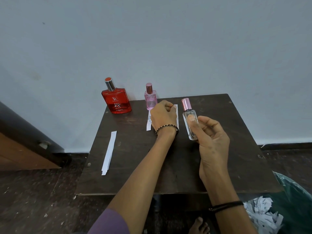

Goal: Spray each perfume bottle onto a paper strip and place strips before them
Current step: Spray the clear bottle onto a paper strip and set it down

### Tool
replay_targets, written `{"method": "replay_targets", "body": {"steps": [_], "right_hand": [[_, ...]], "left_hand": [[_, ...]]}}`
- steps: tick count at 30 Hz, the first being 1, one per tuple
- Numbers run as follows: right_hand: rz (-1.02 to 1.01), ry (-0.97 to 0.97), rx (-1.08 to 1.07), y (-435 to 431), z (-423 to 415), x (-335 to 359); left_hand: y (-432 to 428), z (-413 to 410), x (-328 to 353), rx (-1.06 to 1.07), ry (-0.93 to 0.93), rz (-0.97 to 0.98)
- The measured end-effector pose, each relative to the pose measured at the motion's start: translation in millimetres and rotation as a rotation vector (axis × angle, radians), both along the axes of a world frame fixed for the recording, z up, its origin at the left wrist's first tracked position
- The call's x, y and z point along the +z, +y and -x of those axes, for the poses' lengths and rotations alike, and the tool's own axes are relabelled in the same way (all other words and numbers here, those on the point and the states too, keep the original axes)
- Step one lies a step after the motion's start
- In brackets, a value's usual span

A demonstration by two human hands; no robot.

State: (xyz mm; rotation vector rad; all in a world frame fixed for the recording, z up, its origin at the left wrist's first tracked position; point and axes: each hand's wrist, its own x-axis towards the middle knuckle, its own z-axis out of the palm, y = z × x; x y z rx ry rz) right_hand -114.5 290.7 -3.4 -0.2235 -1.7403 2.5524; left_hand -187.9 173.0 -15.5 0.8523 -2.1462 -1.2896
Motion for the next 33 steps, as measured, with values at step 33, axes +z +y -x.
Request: {"method": "replay_targets", "body": {"steps": [33], "right_hand": [[-0.261,0.121,0.002,-3,15,-5]], "left_hand": [[-9,-90,-2,-0.559,-0.170,0.901]]}}
